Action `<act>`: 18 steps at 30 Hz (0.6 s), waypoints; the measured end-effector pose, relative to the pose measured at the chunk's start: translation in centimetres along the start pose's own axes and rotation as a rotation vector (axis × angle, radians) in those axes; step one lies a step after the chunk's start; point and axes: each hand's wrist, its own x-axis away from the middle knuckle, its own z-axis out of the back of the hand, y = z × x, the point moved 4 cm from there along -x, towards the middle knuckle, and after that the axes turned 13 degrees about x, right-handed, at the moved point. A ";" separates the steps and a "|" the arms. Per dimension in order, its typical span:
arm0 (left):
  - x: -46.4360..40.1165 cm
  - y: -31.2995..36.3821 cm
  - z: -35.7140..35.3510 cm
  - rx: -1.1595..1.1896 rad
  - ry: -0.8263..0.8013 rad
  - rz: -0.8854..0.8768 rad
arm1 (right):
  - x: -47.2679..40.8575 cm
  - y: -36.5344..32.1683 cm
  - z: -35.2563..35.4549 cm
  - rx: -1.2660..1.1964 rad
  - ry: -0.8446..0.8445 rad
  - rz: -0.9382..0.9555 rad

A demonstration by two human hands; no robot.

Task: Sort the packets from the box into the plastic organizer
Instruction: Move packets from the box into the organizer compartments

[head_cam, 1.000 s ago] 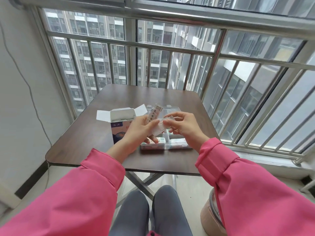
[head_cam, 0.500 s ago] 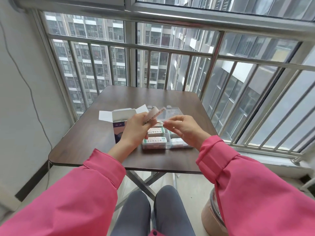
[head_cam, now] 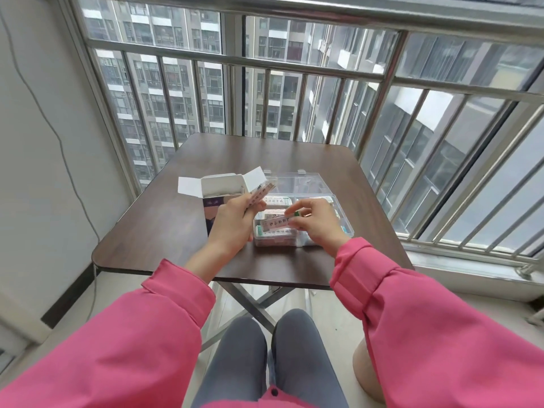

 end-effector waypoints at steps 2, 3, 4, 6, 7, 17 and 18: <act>-0.1 -0.2 -0.1 0.000 -0.014 0.011 | 0.0 -0.2 -0.2 0.084 0.027 0.046; -0.1 -0.3 -0.1 -0.003 -0.020 0.014 | 0.0 -0.2 -0.2 0.106 0.026 0.066; -0.2 -0.4 -0.2 -0.014 -0.024 0.013 | 0.0 -0.3 -0.2 0.121 0.017 0.083; -0.2 -0.5 -0.3 -0.045 -0.039 0.022 | 0.1 -0.5 -0.4 0.149 0.001 0.106; -0.1 -0.5 -0.5 -0.055 -0.051 0.033 | 0.2 -0.7 -0.4 0.169 0.002 0.114; 0.2 -0.9 -1.2 -0.102 -0.149 0.074 | 0.2 -0.8 -0.9 0.270 0.031 0.129; 0.2 -1.0 -1.2 -0.104 -0.157 0.081 | 0.2 -0.7 -0.9 0.272 0.034 0.131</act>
